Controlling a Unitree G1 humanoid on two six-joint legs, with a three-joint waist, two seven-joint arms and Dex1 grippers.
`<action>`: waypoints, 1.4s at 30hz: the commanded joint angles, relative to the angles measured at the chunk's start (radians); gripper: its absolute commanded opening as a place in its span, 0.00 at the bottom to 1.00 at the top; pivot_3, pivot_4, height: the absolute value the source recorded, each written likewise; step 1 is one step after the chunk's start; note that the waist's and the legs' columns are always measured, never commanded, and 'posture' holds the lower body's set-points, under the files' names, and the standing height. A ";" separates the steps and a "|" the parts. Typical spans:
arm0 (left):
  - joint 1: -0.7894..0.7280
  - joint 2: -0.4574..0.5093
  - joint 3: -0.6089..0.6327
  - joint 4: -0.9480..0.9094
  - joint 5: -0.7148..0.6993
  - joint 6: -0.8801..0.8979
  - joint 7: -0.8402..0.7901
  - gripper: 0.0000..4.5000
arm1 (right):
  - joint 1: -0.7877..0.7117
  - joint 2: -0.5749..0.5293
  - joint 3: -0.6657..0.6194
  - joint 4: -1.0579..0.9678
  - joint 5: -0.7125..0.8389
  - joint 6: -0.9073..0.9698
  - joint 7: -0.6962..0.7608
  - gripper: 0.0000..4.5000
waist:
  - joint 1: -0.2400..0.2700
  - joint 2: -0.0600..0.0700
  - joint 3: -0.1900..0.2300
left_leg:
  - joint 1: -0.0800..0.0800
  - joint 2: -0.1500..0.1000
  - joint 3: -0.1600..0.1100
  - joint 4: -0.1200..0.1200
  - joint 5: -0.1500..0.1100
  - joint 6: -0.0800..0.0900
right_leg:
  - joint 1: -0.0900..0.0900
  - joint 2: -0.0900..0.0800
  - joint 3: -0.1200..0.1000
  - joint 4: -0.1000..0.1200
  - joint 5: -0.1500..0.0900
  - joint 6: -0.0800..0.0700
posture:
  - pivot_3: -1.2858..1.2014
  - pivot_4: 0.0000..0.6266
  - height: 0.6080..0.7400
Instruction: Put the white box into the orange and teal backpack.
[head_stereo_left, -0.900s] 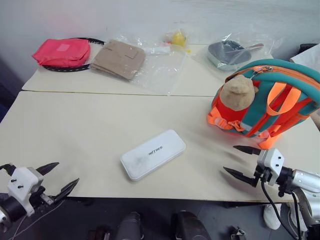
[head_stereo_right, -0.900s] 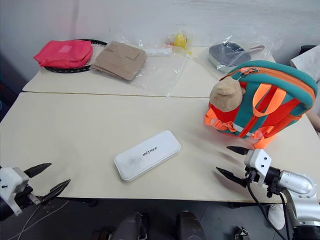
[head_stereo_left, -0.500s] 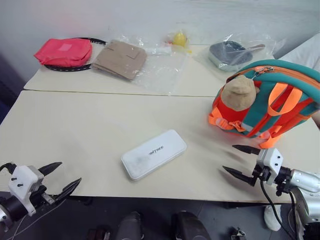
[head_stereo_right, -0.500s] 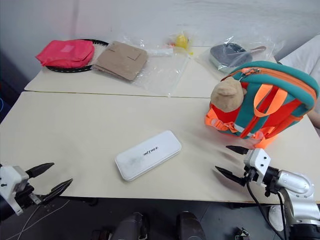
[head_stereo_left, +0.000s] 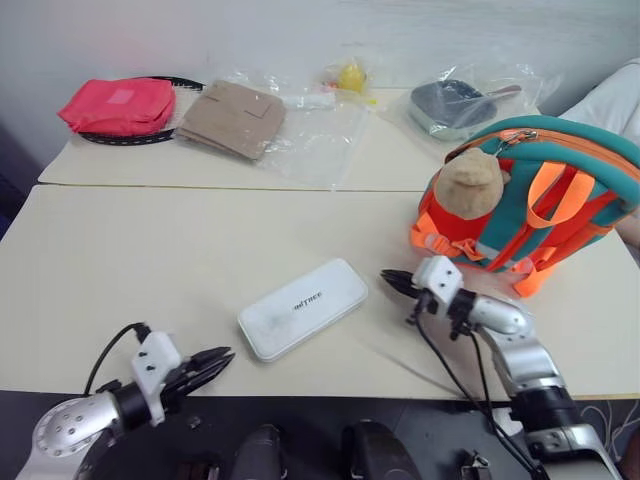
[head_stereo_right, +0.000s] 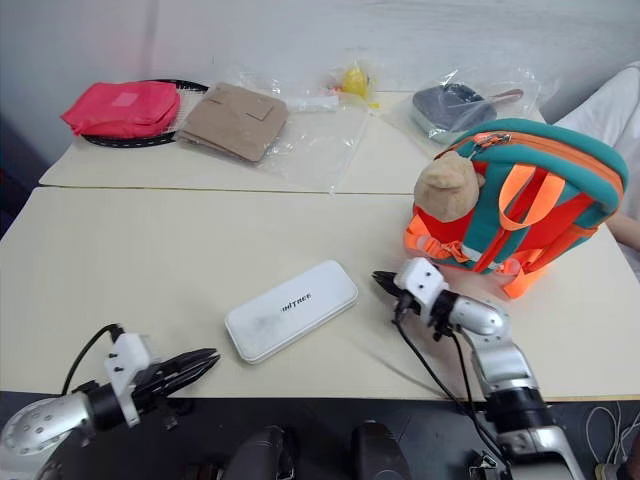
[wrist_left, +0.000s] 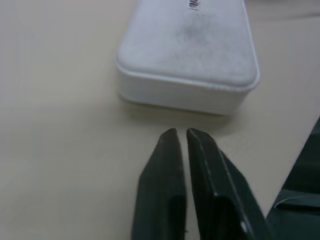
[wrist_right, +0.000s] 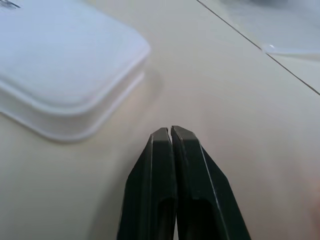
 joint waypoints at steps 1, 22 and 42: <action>-0.049 0.012 -0.047 0.011 0.038 0.004 0.015 0.01 | -0.052 0.024 0.017 0.031 -0.002 0.012 -0.001 0.00 | 0.000 0.000 0.000 | 0.000 0.000 0.000 0.000 0.000 0.000 | 0.000 0.000 0.000 0.000 0.000 0.000 | 0.52 0.24 1.00; -0.392 0.011 -0.184 0.282 0.097 -0.013 -0.010 0.01 | 0.167 -0.148 -0.058 -0.300 0.175 0.295 0.151 0.00 | 0.022 0.000 0.000 | 0.000 0.000 0.000 0.002 0.000 0.001 | 0.000 -0.001 -0.001 0.001 0.000 0.000 | 0.52 0.24 1.00; -0.281 0.108 0.025 0.201 -0.098 0.069 -0.079 0.01 | 0.168 -0.100 -0.042 -0.325 0.147 0.269 0.056 0.00 | 0.010 0.001 0.000 | 0.000 0.000 -0.001 0.001 0.000 0.001 | 0.000 -0.001 -0.001 0.000 0.000 0.000 | 0.52 0.24 1.00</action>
